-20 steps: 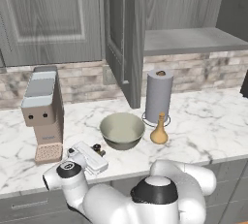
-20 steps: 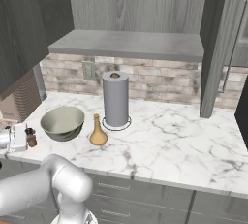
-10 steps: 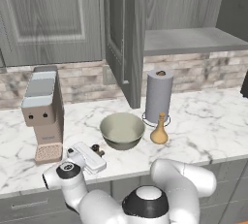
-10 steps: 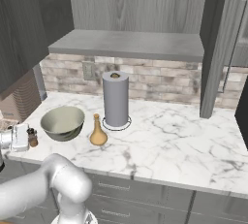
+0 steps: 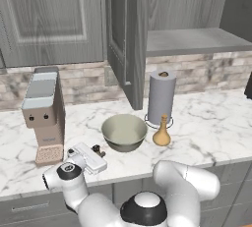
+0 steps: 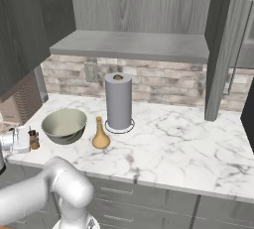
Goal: Retrieve the bottle and the shaker from the cabinet and place them next to the mixing bowl on the counter. Then add garlic from the fridge to the mixing bowl.
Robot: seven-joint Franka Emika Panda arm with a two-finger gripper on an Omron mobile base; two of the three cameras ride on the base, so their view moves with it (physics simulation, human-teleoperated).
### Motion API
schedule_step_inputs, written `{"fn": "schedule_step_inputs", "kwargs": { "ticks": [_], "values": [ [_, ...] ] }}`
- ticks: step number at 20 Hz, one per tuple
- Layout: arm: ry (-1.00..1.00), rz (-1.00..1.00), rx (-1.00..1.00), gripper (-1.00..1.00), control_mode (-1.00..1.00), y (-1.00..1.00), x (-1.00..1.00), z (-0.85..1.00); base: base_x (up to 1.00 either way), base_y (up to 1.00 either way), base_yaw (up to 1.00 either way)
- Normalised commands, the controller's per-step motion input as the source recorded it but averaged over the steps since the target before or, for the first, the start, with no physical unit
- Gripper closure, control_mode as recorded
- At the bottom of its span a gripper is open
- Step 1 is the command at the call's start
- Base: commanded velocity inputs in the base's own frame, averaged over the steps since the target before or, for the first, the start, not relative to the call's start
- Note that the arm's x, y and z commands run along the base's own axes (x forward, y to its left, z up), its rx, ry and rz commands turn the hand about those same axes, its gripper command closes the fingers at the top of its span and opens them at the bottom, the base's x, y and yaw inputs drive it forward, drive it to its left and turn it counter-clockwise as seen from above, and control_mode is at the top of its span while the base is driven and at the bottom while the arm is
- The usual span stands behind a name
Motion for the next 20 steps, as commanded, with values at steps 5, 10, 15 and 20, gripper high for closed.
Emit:
{"fn": "schedule_step_inputs", "kwargs": {
  "ticks": [5,10,15,20],
  "values": [
    [0.0,0.0,0.0,-1.0,-1.0,0.0,0.0,-0.14,0.0,0.0,0.0],
    [0.0,0.03,0.0,-1.0,-1.0,0.05,0.0,0.0,0.0,0.0,0.0],
    [-0.02,0.03,0.0,-1.0,-1.0,0.11,-0.01,0.04,0.0,0.0,0.0],
    [-0.01,0.03,0.0,-1.0,-1.0,0.19,-0.12,0.44,0.0,0.0,0.0]
  ]
}}
